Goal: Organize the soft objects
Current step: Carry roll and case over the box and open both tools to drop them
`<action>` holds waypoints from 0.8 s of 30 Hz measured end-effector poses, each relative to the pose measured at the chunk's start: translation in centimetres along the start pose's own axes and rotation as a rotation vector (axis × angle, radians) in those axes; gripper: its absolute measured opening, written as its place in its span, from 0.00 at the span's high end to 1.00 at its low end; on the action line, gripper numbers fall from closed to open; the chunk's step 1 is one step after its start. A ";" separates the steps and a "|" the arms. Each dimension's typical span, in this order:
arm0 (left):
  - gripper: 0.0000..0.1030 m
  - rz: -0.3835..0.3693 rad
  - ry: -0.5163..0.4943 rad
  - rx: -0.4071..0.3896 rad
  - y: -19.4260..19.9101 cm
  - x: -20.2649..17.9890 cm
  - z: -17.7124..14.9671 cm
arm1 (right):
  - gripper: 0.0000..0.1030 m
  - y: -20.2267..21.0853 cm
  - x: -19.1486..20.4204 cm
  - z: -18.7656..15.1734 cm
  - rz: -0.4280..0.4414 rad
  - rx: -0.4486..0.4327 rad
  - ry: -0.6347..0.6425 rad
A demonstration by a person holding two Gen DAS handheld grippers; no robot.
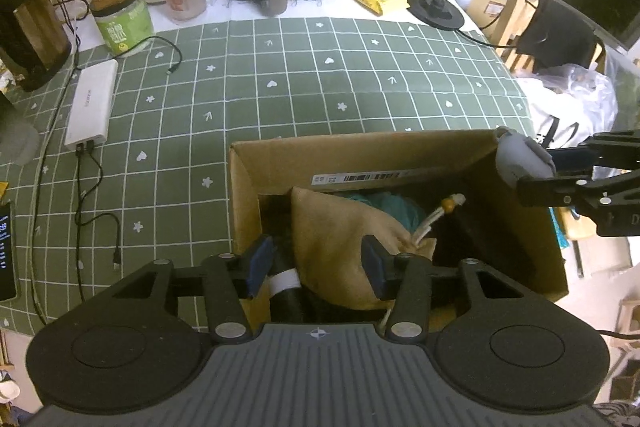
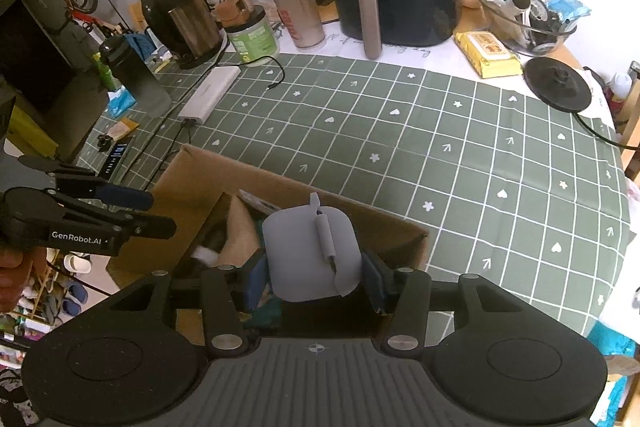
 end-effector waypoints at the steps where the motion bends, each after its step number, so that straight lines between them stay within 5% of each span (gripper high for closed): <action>1: 0.53 0.002 -0.004 -0.002 0.1 0.0 0.0 | 0.49 0.1 0.2 0.0 0.002 -0.003 0.003; 24: 0.53 -0.056 -0.007 -0.038 1.9 3.5 -1.4 | 0.49 -1.2 7.2 0.7 0.017 -0.024 0.006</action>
Point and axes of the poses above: each gripper's, at about its wrist camera, not at the fingertips, and y roughly against the way its jaws point, x to its left, z to its top, the point moved 10 cm from there along -y, roughly the way its jaws point, and after that the axes turned 4 degrees about -y, right-handed, at the moved point
